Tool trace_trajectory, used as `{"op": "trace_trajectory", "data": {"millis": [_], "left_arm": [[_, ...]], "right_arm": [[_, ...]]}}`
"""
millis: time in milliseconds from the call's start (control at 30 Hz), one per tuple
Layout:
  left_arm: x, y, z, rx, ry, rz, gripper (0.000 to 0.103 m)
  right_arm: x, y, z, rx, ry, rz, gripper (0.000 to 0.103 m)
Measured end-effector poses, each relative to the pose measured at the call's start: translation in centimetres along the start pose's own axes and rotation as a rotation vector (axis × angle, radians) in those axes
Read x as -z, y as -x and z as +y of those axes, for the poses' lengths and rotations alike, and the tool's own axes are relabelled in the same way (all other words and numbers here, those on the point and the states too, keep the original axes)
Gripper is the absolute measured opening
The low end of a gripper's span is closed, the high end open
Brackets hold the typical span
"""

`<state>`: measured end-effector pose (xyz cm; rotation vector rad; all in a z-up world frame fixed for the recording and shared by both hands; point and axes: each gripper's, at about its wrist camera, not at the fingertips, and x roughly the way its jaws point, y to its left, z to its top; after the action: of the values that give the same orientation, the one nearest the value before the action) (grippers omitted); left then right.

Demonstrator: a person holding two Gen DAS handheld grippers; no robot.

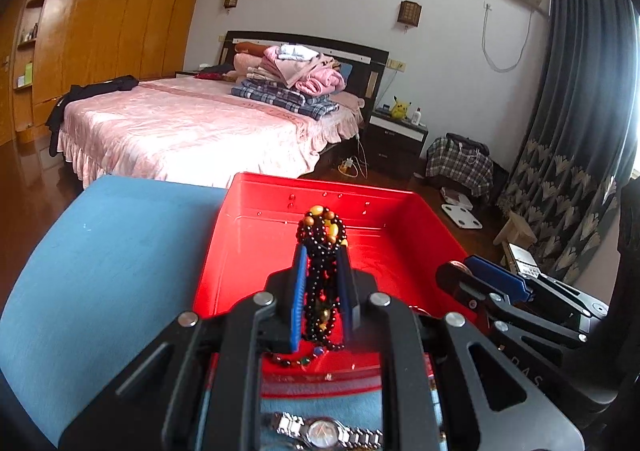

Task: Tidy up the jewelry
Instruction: 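Carry the bracelet into the red tin with the left tool while the right tool drops the ring in, then withdraw both open tools from the tin back toward the remaining jewelry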

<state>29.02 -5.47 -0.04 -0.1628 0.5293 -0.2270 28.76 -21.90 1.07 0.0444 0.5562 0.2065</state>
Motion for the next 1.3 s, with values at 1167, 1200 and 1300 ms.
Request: {"op": "trace_trajectory", "data": {"millis": [1167,1200,1300], "left_arm": [[8.9,11.4,0.6,-0.15,-0.044,0.049,0.096],[9.3,11.5,0.3,-0.155,-0.054,0.047,0.096],[10.3,11.8,-0.6,-0.172,-0.09,0.039,0.096]], "right_arm": [[9.5,11.0,-1.4,0.14,-0.085,-0.016,0.097],[9.8,11.2,-1.4,0.138,-0.082,-0.02,0.097],[10.6,11.6,-1.3,0.145,-0.07,-0.031,0.097]]}}
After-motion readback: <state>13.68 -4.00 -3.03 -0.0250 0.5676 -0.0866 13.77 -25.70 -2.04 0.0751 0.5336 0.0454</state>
